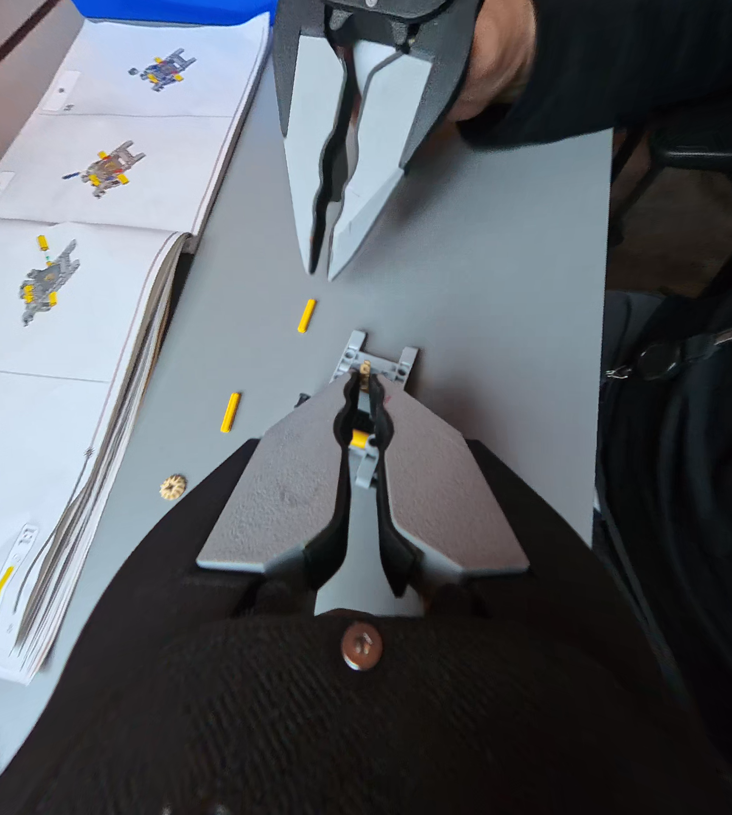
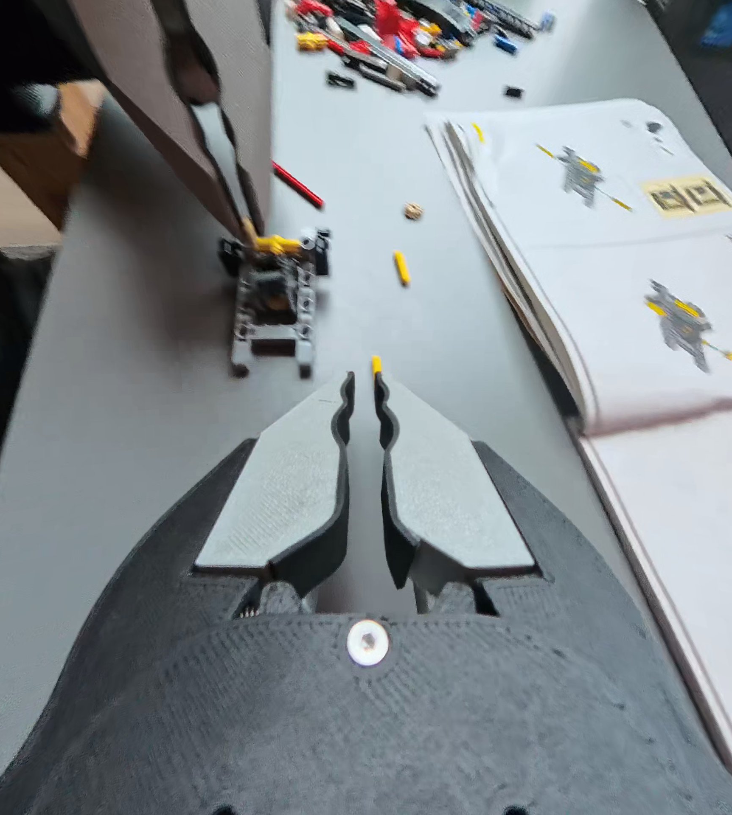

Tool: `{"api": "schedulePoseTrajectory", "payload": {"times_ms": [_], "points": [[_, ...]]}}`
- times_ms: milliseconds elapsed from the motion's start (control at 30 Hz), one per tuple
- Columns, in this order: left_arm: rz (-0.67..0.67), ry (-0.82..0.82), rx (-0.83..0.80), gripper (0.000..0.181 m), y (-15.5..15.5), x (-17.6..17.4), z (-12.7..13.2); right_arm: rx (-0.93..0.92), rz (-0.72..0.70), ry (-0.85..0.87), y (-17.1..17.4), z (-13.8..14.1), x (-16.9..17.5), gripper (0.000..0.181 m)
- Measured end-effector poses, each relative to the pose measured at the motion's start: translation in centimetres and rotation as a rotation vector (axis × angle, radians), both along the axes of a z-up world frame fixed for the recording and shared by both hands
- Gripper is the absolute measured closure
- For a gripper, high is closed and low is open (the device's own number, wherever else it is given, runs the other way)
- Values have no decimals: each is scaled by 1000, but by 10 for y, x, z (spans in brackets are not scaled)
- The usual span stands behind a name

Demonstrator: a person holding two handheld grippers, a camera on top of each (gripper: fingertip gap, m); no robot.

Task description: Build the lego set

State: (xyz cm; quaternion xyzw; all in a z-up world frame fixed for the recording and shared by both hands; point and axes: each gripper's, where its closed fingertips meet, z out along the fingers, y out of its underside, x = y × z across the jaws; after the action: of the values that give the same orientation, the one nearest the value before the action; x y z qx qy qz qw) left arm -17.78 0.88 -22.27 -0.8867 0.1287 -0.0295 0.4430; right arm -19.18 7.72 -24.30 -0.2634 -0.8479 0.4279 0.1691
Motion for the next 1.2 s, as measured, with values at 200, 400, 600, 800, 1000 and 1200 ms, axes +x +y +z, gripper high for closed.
{"api": "schedulePoseTrajectory", "payload": {"times_ms": [200, 400, 600, 800, 1000, 1200], "points": [[71, 46, 65, 180, -20, -30, 10, 60, -34, -111, 25, -24, -1, 155], [91, 43, 119, 180, -33, -48, 9, 84, 74, -100, 14, -25, -9, 156], [78, 66, 144, 180, -36, -55, -1, 139, 172, -79, 16, -26, -18, 181], [42, 42, 174, 180, -36, -55, -2, 215, 269, -72, 17, -26, -27, 181], [61, -25, 228, 180, -39, -63, 7, 172, 315, -184, 15, -23, -14, 157], [74, -78, 265, 180, -38, -68, 14, 171, 320, -102, 2, -26, -14, 163]]}}
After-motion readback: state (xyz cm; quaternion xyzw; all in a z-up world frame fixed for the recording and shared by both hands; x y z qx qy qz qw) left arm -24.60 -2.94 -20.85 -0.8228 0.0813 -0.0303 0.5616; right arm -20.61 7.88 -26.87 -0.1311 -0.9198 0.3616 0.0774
